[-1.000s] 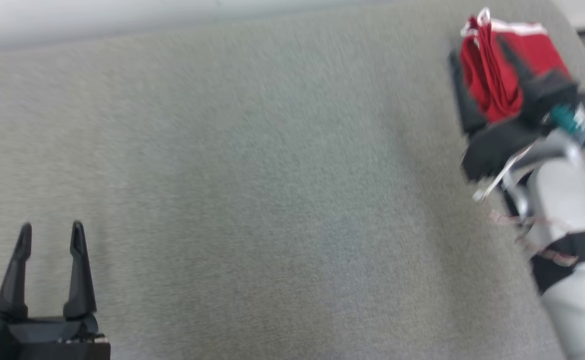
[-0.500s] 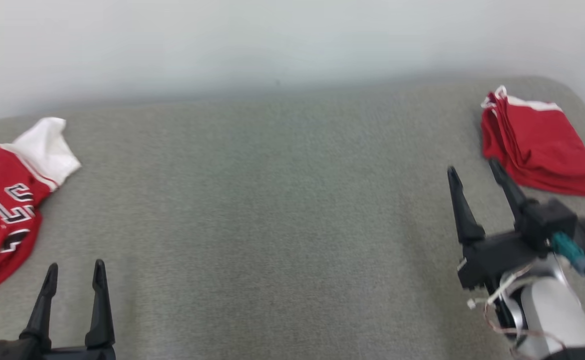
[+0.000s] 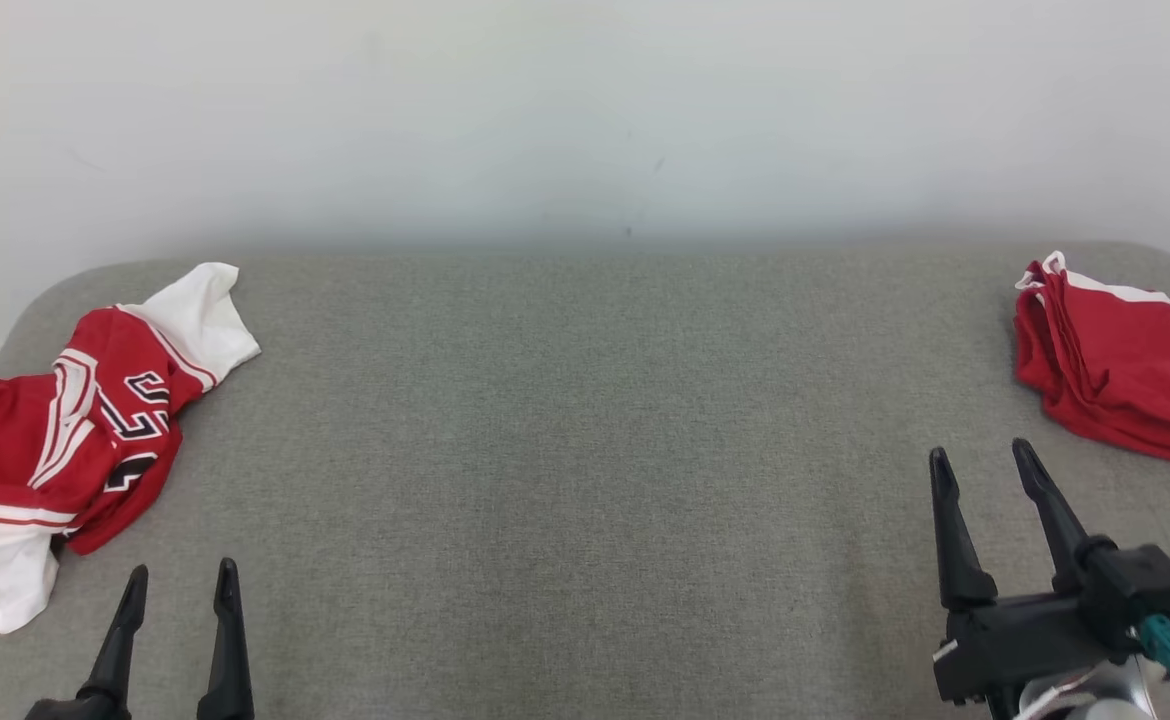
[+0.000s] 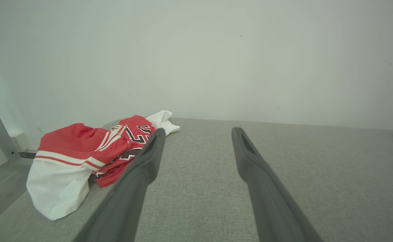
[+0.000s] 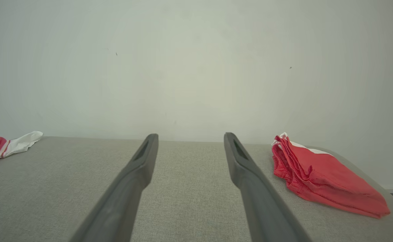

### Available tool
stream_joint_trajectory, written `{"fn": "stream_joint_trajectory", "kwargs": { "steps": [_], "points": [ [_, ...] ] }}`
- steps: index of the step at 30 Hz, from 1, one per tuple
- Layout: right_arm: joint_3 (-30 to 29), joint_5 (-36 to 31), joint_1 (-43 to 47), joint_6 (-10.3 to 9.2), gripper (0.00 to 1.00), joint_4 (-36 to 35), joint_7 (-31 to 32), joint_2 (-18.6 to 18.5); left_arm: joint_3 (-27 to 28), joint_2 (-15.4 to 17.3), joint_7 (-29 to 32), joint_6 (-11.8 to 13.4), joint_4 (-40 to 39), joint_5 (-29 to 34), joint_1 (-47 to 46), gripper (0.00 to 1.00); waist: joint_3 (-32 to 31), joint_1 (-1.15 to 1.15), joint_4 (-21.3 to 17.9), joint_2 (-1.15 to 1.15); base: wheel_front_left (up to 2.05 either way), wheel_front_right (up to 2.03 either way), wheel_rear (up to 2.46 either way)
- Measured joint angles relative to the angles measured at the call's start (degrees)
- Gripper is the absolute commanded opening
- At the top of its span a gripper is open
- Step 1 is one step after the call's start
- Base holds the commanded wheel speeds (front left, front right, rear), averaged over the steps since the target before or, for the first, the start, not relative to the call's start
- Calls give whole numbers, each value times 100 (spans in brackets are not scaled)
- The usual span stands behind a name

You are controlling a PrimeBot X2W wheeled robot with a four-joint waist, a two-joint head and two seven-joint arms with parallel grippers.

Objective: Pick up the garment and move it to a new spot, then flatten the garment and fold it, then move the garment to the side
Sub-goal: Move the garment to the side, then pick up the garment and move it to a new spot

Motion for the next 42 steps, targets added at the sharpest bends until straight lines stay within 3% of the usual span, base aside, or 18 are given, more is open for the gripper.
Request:
{"fn": "stream_joint_trajectory", "kwargs": {
  "steps": [16,42],
  "points": [
    [-258,103,961,0,100,-199,-107,287,-76,-11,0,-26,314,92,-6,100,-220,1,186,0,0,0,0],
    [-271,219,1099,0,100,-180,51,299,-221,190,26,58,669,153,-129,100,-315,1,249,0,0,0,0]
  ]
}}
